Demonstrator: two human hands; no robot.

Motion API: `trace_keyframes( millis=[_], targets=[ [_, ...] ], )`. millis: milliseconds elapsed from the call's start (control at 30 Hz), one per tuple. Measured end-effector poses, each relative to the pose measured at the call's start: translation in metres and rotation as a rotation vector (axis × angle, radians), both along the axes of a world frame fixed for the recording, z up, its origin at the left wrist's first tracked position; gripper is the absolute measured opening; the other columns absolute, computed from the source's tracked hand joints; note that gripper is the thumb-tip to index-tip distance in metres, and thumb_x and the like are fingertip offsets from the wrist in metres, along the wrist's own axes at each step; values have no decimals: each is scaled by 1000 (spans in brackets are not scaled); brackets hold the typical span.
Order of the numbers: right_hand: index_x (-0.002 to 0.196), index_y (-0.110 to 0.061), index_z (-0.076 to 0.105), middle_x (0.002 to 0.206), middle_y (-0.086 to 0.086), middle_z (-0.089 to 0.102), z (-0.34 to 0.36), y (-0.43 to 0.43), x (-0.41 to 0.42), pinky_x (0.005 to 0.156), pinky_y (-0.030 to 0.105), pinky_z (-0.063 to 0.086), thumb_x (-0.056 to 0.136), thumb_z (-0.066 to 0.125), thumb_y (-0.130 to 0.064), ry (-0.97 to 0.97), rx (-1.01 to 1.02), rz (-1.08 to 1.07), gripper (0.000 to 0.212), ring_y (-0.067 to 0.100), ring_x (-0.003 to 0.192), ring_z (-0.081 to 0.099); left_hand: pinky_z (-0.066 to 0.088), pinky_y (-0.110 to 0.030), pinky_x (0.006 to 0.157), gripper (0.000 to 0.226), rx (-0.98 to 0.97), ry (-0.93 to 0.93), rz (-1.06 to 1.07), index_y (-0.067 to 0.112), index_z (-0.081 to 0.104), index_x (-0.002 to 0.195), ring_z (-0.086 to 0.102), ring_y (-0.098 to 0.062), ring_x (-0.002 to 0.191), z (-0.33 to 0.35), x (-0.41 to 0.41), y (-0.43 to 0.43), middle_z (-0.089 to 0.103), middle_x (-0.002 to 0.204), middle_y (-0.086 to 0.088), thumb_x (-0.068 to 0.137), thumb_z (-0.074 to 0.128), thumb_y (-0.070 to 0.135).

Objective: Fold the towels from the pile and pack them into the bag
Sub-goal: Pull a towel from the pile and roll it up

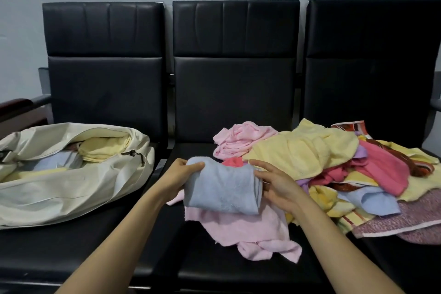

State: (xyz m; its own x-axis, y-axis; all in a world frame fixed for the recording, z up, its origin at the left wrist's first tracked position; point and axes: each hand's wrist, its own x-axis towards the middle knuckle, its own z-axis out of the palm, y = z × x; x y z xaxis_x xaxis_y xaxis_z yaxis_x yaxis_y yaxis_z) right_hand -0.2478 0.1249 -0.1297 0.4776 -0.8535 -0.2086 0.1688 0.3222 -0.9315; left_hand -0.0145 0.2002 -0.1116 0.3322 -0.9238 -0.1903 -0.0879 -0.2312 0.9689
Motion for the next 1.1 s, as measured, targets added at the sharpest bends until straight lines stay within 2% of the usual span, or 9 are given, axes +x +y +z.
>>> trace_keyframes(
  millis=[133, 233, 433, 600, 733, 800, 933, 1000, 1100],
  targets=[
    [117, -18, 64, 103, 6, 68, 0, -2, 0, 73, 27, 49, 92, 60, -9, 81, -53, 23, 27, 18, 90, 62, 51, -34, 85, 42, -46, -18, -27, 26, 41, 130, 59, -20, 106, 1, -1, 0, 53, 123, -5, 93, 60, 23],
    [118, -15, 63, 110, 11, 67, -1, -2, 1, 76, 29, 51, 83, 69, -12, 58, -35, 19, 36, 21, 94, 65, 47, -28, 87, 33, -102, -58, -166, 33, 53, 127, 55, -12, 107, 9, -3, 10, 57, 124, 3, 98, 46, 17],
    [115, -14, 66, 115, 12, 68, -6, 4, 5, 93, 37, 51, 69, 74, -13, 53, -18, 156, 47, 26, 106, 65, 52, -30, 94, 44, -189, -24, -337, 32, 61, 126, 61, -14, 109, 13, -2, 22, 63, 121, 1, 90, 62, 7],
    [95, -9, 69, 107, 12, 64, -3, -5, 0, 83, 30, 51, 87, 57, 7, -94, -179, -130, 22, 22, 95, 62, 50, -21, 68, 23, -189, 80, -131, 21, 72, 102, 62, -11, 86, 15, 0, 20, 68, 102, 2, 91, 60, 4],
    [84, -13, 73, 102, 5, 66, -3, -7, -2, 94, 33, 46, 90, 47, 11, 54, -333, -203, 36, 25, 108, 57, 53, -35, 81, 28, -205, 102, -108, 23, 71, 104, 63, -19, 95, 13, -7, 17, 66, 108, -3, 84, 67, 3],
    [86, -17, 76, 111, 6, 67, 0, -6, -2, 99, 39, 46, 92, 43, 8, 115, -341, -174, 41, 27, 113, 58, 54, -34, 81, 39, -220, 82, -114, 25, 69, 107, 62, -20, 97, 12, -8, 17, 66, 108, -3, 79, 72, -2],
    [112, -26, 67, 125, 6, 61, 4, 0, -9, 100, 38, 48, 82, 69, 1, 135, -355, 50, 41, 22, 115, 59, 47, -30, 89, 57, -231, -337, -69, 36, 62, 119, 53, -18, 108, 6, -2, 15, 52, 115, 1, 74, 78, 5],
    [119, -33, 60, 126, 1, 53, 2, 2, -12, 98, 24, 45, 73, 80, -3, 344, -532, 103, 59, 15, 116, 54, 40, -25, 93, 64, -231, -526, -75, 31, 55, 131, 46, -15, 107, 6, -3, 16, 43, 108, 6, 75, 78, 10],
    [125, -38, 49, 114, 2, 43, 2, 5, -8, 82, 3, 34, 73, 80, -6, 592, -724, -3, 68, 13, 107, 46, 35, -9, 83, 67, -275, -661, -72, 27, 51, 136, 41, -10, 98, 5, -9, 19, 37, 102, 5, 77, 76, 11]
  ],
)
